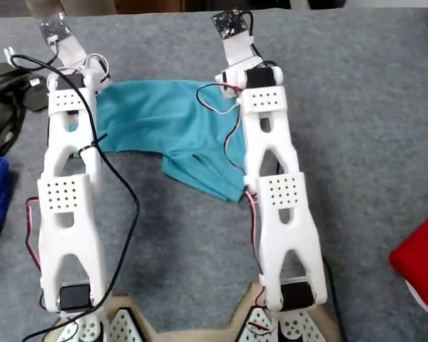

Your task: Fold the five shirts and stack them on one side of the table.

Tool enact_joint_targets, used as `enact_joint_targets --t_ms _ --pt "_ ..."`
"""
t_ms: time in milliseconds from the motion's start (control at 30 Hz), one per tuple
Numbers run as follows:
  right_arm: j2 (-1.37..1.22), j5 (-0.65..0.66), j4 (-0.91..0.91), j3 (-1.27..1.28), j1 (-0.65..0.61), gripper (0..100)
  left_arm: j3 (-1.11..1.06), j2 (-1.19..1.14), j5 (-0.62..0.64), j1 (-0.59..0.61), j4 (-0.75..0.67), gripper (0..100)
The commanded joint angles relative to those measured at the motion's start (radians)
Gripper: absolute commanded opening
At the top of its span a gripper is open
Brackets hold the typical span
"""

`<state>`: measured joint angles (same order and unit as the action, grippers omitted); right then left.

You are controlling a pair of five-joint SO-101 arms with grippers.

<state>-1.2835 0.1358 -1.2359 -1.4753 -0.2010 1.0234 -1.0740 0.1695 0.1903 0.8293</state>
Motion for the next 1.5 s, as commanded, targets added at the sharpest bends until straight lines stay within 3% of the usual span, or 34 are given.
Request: enact_joint_targets --t_ms 0,167,467,733,1167,1467 --pt "-0.027 -0.04 -0.018 -0.136 0.007 0.9 0.052 0.002 -0.009 0.005 -0.025 2" --pt "-0.061 -0.055 -0.015 -0.145 0.004 0.9 0.052 -0.068 -0.035 0.025 -0.031 2" --pt "-0.093 -0.055 -0.011 -0.147 0.07 0.9 0.054 -0.151 -0.305 0.049 -0.143 2" --pt "-0.097 -0.055 0.031 -0.145 0.111 0.9 0.054 -0.203 -0.434 0.081 -0.272 2" --pt "-0.088 -0.055 0.095 -0.09 0.153 0.9 0.091 -0.208 -0.468 0.15 -0.267 2" --pt "-0.033 -0.1 0.003 -0.09 0.093 0.9 0.21 -0.206 -0.393 0.144 -0.16 2"
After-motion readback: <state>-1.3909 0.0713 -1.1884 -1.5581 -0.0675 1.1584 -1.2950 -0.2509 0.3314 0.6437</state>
